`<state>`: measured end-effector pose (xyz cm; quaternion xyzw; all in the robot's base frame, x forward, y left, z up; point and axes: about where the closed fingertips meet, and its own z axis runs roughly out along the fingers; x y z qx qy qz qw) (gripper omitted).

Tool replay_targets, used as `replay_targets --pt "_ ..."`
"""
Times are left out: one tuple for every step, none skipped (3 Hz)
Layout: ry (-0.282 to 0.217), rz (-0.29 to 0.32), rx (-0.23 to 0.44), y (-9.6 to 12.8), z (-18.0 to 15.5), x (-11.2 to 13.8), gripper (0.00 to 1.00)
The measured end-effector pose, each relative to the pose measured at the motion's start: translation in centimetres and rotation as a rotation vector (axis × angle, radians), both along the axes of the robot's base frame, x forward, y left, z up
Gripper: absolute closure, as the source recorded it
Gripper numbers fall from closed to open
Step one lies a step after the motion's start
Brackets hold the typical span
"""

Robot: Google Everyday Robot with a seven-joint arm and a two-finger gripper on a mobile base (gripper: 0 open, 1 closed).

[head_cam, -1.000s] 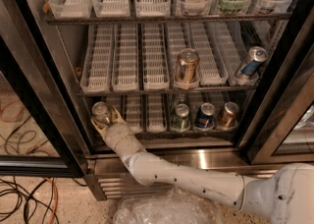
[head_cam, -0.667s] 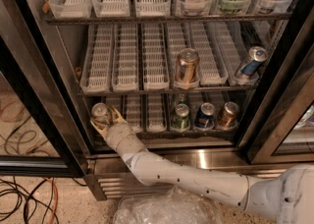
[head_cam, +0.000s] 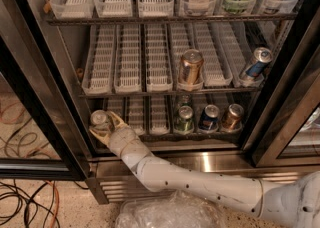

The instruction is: Pick 7up can from bottom shelf of fridge

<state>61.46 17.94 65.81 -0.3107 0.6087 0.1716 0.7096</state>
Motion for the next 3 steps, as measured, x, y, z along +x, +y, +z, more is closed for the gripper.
replay_targets --pt "-0.003 0.009 -0.015 -0.4 0.4 -0.7 1.0" --pt "0.003 0.004 -0.03 -1.3 0.6 -1.6 1.0" --pt "0.015 -0.007 -0.045 -2.5 0.7 -2.8 1.0"
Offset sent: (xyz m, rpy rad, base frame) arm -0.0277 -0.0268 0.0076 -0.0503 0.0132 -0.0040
